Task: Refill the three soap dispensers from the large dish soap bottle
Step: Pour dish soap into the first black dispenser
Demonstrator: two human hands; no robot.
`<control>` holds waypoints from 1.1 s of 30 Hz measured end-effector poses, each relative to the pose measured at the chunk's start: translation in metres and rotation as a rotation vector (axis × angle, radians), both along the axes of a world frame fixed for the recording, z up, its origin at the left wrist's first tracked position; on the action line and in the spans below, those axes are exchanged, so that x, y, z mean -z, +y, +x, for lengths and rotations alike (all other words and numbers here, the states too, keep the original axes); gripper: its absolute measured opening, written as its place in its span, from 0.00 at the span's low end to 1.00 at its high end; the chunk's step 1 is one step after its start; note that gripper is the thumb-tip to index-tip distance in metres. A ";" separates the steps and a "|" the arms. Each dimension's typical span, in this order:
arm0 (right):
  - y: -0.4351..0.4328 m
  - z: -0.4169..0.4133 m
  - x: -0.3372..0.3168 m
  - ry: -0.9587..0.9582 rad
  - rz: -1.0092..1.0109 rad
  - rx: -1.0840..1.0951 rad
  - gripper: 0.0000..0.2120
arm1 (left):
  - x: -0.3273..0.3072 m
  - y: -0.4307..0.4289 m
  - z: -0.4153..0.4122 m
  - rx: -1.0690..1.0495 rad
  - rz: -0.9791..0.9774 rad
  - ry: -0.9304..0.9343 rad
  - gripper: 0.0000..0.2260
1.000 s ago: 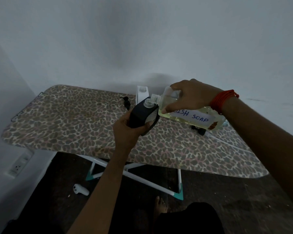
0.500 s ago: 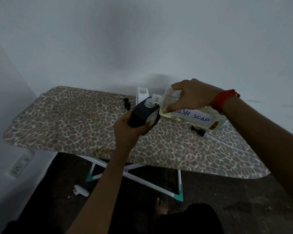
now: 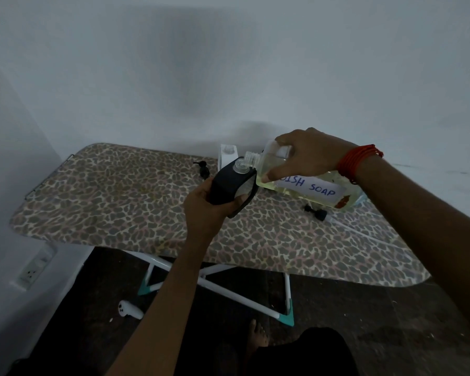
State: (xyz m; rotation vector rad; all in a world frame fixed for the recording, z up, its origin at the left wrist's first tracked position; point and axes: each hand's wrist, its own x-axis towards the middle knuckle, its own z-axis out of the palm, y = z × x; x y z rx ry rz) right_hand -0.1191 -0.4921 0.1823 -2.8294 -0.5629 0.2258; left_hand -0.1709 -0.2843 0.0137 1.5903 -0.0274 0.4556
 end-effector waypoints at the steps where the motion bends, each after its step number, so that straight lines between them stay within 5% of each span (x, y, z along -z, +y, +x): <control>1: 0.000 -0.001 -0.001 0.000 -0.002 0.004 0.38 | -0.001 0.000 0.000 -0.001 0.000 -0.001 0.24; 6: -0.002 -0.003 -0.003 -0.010 0.015 0.008 0.31 | -0.004 -0.001 -0.001 -0.007 0.031 -0.017 0.24; 12: -0.004 -0.002 0.001 -0.022 -0.017 0.018 0.44 | 0.000 -0.001 0.000 0.009 0.003 -0.009 0.25; 30: -0.005 0.001 0.000 -0.004 0.008 0.011 0.30 | 0.000 -0.005 0.003 0.036 -0.051 0.034 0.25; 33: -0.006 0.002 0.001 -0.016 -0.015 0.009 0.39 | 0.001 -0.005 0.003 0.026 -0.032 0.031 0.24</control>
